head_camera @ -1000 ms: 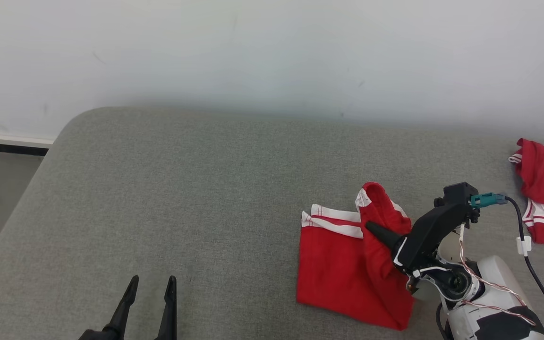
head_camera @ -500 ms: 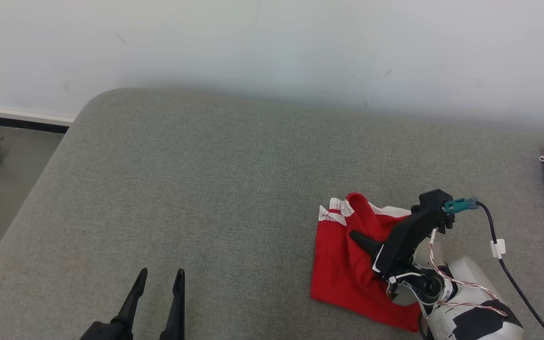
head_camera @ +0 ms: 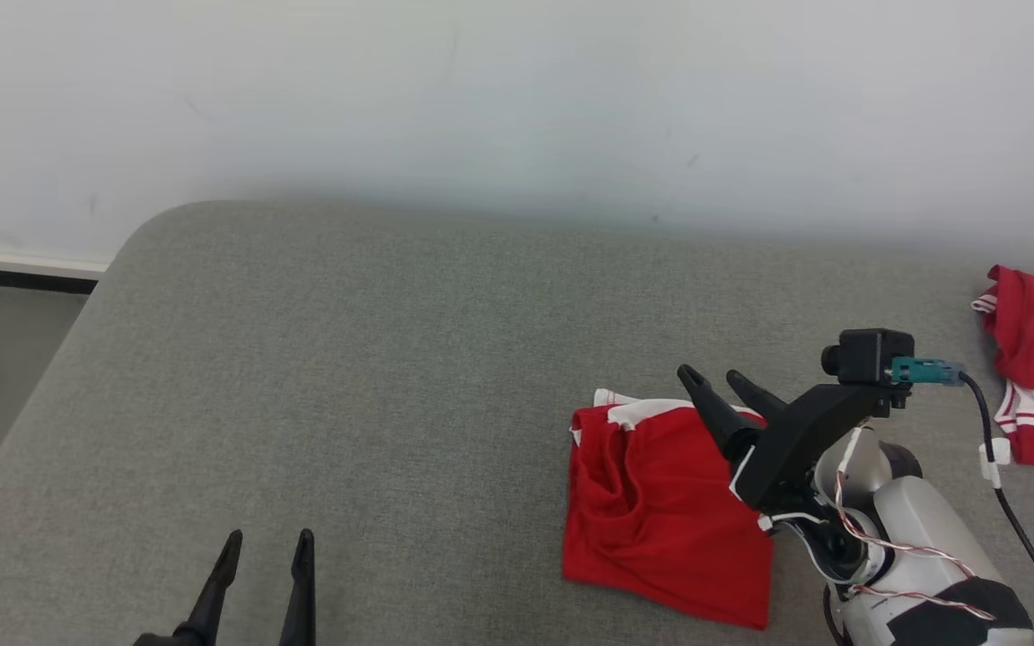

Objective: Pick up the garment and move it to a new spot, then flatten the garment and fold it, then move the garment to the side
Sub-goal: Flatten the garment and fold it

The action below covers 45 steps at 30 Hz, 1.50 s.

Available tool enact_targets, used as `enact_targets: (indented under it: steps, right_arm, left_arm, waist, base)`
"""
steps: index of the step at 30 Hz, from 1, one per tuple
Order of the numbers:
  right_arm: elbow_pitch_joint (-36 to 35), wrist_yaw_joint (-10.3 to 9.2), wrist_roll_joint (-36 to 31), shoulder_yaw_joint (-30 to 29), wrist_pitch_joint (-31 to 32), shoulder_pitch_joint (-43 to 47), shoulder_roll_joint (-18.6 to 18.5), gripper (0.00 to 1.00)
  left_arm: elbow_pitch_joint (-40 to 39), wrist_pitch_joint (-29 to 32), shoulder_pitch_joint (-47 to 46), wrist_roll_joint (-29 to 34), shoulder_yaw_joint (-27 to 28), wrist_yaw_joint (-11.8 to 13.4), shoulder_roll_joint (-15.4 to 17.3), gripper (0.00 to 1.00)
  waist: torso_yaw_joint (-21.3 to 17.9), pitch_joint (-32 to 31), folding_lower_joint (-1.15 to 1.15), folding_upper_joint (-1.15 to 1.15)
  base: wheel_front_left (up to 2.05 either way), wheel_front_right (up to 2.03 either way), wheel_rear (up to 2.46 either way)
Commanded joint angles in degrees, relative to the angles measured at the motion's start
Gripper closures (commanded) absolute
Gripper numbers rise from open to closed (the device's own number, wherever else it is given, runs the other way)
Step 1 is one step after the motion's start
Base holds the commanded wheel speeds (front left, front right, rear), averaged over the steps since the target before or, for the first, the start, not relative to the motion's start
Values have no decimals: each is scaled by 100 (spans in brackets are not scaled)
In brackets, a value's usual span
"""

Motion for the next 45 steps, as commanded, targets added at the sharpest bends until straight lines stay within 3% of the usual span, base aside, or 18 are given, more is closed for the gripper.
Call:
enact_targets:
  steps: [1,13,27,45]
  right_arm:
    - [-102,-11,-45,-3,-84,110,-48,0]
    - [-1580,-11,-895,90,-1655,1152,-506,0]
    - [-2244,-11,-1727,-202,-3036,2299,-569,0]
    - [-2108,-11,-2426,-995,-3423,3164,145,0]
  left_arm:
    - [-24,-15,78,25,43,6,49,0]
    - [-272,-15,265,153,456,6,81,0]
    - [-338,-15,251,234,587,6,70,0]
    - [-345,-15,378,243,739,6,120,0]
  waist:
    - [-122,-80,-1,0]
    - [-694,-122,-1,0]
    - [-1036,-117,-1,0]
    - [-832,-190,-1,0]
  base:
    - [0,0,0]
    - [0,0,0]
    - [0,0,0]
    - [0,0,0]
